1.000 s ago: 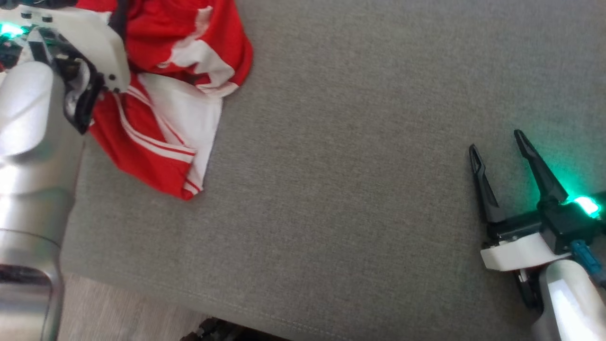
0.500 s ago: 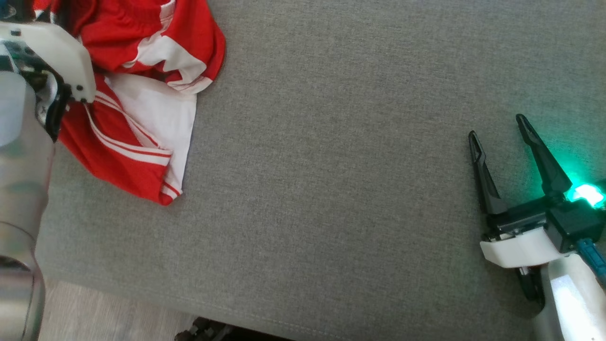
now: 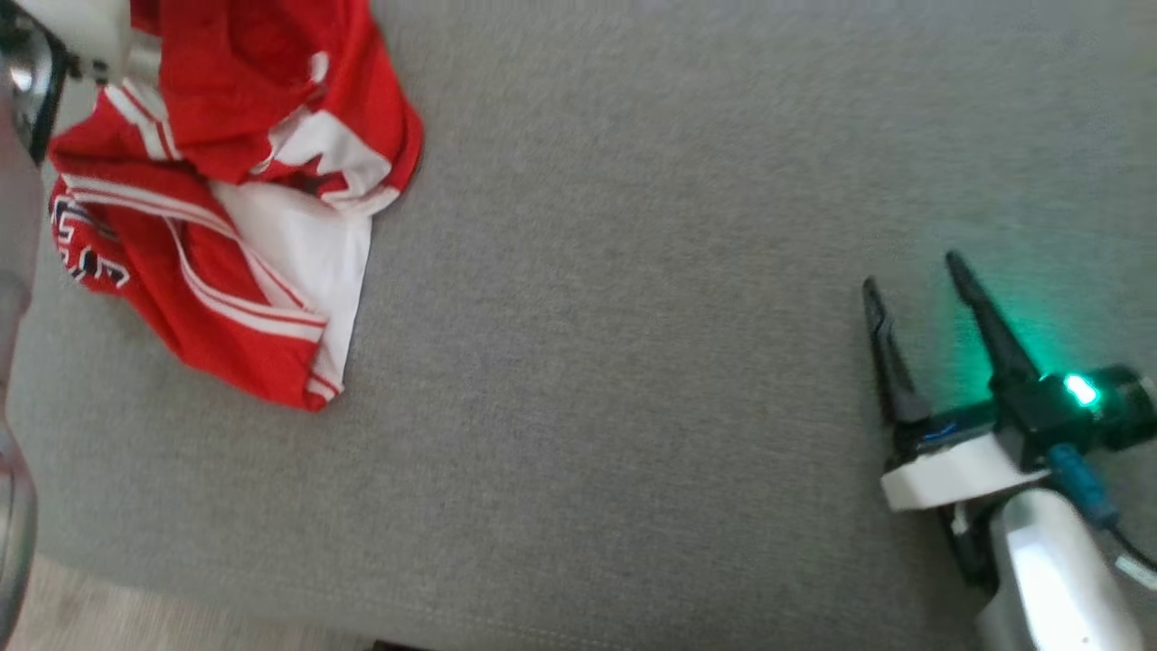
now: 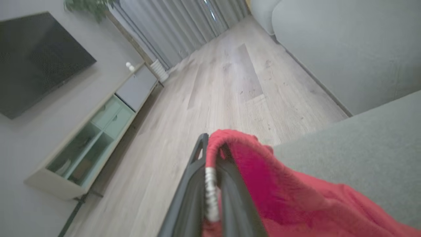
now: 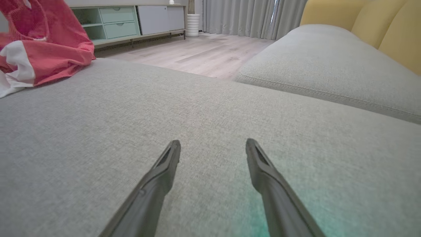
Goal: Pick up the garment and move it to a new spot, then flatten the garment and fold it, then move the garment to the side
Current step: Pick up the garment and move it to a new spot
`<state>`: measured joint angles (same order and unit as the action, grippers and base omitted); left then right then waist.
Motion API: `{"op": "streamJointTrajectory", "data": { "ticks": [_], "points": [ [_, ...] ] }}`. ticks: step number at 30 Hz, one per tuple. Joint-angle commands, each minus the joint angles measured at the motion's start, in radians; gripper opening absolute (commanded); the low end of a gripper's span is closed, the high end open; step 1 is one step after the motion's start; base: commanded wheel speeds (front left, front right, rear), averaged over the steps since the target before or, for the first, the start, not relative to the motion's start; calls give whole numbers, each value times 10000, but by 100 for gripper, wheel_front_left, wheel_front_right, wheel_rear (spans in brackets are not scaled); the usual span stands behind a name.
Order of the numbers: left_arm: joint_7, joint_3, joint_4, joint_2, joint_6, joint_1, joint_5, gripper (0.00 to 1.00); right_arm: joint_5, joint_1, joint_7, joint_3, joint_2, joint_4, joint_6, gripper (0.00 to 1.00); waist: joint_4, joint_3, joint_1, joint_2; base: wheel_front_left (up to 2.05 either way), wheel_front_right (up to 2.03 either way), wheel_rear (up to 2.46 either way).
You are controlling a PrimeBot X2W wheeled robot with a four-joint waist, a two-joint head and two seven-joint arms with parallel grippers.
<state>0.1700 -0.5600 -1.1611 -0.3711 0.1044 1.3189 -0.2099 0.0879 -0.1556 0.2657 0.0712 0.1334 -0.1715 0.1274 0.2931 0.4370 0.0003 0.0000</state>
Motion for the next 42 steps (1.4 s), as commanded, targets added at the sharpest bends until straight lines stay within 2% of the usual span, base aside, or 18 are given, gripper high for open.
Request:
{"op": "streamJointTrajectory", "data": {
  "ticks": [1, 7, 13, 24, 30, 35, 39, 42],
  "points": [
    [145, 37, 262, -646, -53, 748, 168, 0, -110, 282, -39, 312, -169, 14, 33, 100, -524, -757, -3, 0, 0, 0, 0],
    [136, -590, 603, -427, 11, 1429, 667, 0, -374, 630, -39, 466, -621, -209, 33, 100, -1458, -2091, -3, 0, 0, 0, 0],
    [-254, -1135, 1136, -37, 177, 1835, 774, 0, -686, 1052, -39, 621, -808, -323, 33, 100, -2503, -3151, -3, 0, 0, 0, 0],
    [-950, -1340, 2099, 996, 257, 1616, -450, 0, -1978, 1535, -39, 1314, -829, -357, 33, 100, -4301, -4337, -3, 0, 0, 0, 0],
    [-1371, -1447, 2429, 1707, 260, 1522, -1306, 0, -2253, 1586, -39, 1514, -830, -260, 33, 100, -4882, -4476, -3, 0, 0, 0, 0],
    [-1542, -1518, 2357, 2180, 261, 1216, -1735, 0, -2354, 1557, -39, 1586, -830, -252, 33, 100, -5076, -4414, -3, 0, 0, 0, 0],
    [-1694, -1631, 2117, 2497, 261, 234, -2339, 0, -2515, 1539, -39, 1647, -830, -242, 33, 100, -5156, -4252, -3, 0, 0, 0, 0],
    [-1646, -1841, 1925, 2528, 262, -864, -2712, 0, -2644, 1477, -39, 1732, -831, -217, 33, 100, -5133, -3990, -3, 0, 0, 0, 0]
  ]
}}
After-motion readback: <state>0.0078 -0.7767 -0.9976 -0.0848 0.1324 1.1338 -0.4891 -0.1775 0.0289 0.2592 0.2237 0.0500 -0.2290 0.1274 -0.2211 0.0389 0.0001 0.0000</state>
